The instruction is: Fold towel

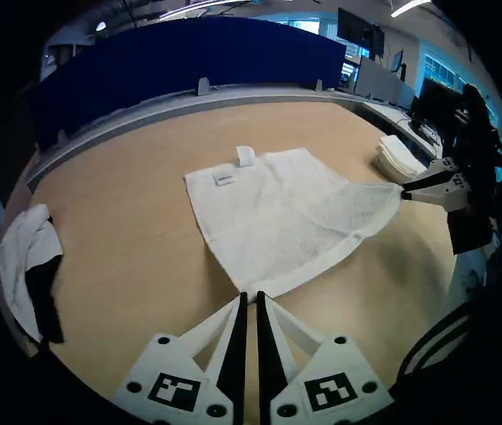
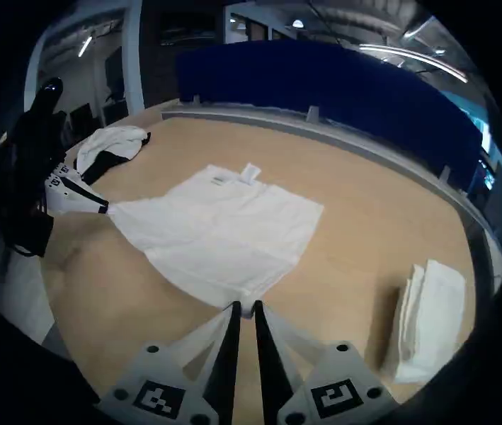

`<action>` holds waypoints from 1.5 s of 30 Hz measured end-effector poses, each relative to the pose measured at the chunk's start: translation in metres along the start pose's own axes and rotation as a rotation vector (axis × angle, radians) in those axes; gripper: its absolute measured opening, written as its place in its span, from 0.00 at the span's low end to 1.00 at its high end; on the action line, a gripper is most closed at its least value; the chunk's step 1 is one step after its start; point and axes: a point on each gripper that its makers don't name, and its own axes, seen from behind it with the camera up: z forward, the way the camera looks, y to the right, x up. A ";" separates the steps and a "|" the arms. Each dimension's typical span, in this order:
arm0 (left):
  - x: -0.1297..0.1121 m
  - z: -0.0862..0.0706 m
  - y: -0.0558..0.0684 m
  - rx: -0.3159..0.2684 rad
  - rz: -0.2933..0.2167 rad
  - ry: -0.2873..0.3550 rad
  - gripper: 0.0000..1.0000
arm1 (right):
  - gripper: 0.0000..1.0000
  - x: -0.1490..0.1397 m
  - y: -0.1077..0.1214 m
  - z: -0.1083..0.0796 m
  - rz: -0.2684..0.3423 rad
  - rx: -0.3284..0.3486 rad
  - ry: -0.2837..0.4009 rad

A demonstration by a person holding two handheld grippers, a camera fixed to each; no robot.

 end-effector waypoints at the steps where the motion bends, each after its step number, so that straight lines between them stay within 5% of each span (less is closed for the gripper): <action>1: 0.004 -0.004 0.000 0.002 -0.004 0.006 0.09 | 0.14 0.005 0.000 -0.004 -0.002 -0.002 0.008; 15: 0.048 -0.051 0.007 0.008 -0.054 0.087 0.09 | 0.12 0.048 -0.003 -0.048 -0.005 -0.003 0.082; 36: 0.046 -0.046 0.015 -0.006 -0.036 0.086 0.10 | 0.11 0.026 -0.004 -0.041 0.014 0.004 0.048; 40: 0.042 -0.044 0.024 -0.030 -0.023 0.074 0.54 | 0.11 0.026 -0.003 -0.041 0.016 0.005 0.048; 45: 0.037 -0.042 0.034 -0.058 -0.011 0.059 0.87 | 0.11 0.026 -0.003 -0.041 0.011 0.006 0.047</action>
